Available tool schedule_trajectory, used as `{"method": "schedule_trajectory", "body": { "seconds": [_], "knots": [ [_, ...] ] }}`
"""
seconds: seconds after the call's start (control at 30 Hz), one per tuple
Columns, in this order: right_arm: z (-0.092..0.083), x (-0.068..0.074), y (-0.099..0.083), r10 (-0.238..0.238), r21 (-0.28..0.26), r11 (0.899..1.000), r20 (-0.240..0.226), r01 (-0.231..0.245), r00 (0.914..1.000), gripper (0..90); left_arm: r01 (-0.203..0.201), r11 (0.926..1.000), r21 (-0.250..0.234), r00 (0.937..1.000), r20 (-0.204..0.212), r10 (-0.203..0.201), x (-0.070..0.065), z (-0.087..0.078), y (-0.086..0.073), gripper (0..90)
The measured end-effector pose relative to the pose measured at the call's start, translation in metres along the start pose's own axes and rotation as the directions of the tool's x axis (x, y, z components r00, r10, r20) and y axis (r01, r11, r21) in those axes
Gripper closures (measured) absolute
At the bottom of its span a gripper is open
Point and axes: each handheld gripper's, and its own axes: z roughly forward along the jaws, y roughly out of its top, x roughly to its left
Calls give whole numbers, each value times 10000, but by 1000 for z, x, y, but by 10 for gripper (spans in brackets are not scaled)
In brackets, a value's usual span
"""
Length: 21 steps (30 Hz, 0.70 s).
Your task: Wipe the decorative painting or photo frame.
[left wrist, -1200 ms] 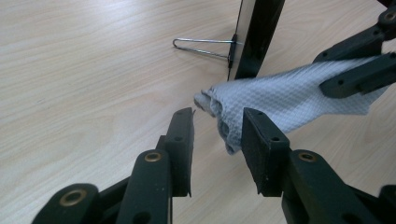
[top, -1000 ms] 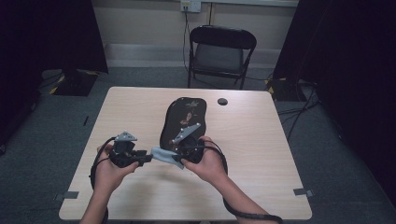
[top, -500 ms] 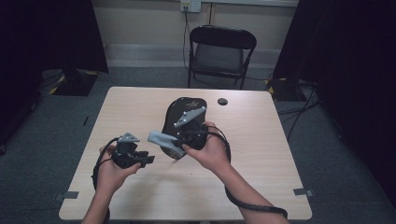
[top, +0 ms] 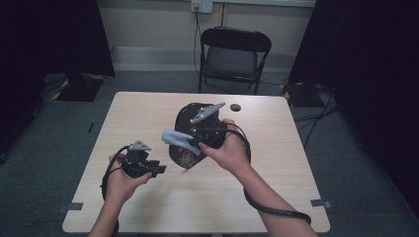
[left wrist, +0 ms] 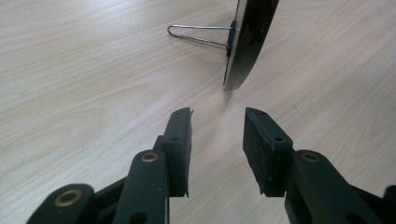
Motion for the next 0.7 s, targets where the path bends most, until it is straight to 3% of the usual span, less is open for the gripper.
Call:
{"method": "schedule_trajectory", "body": {
  "seconds": [0.5,0.7],
  "knots": [
    [-19,-9,9,203,-358,9992,270,-194,9994,799,-207,9977,-644,9997,-141,198,-5,14,14,590],
    [-20,-8,11,210,-369,9991,300,-199,9993,799,-384,9970,-667,9991,159,395,-8,22,20,586]
  ]
}}
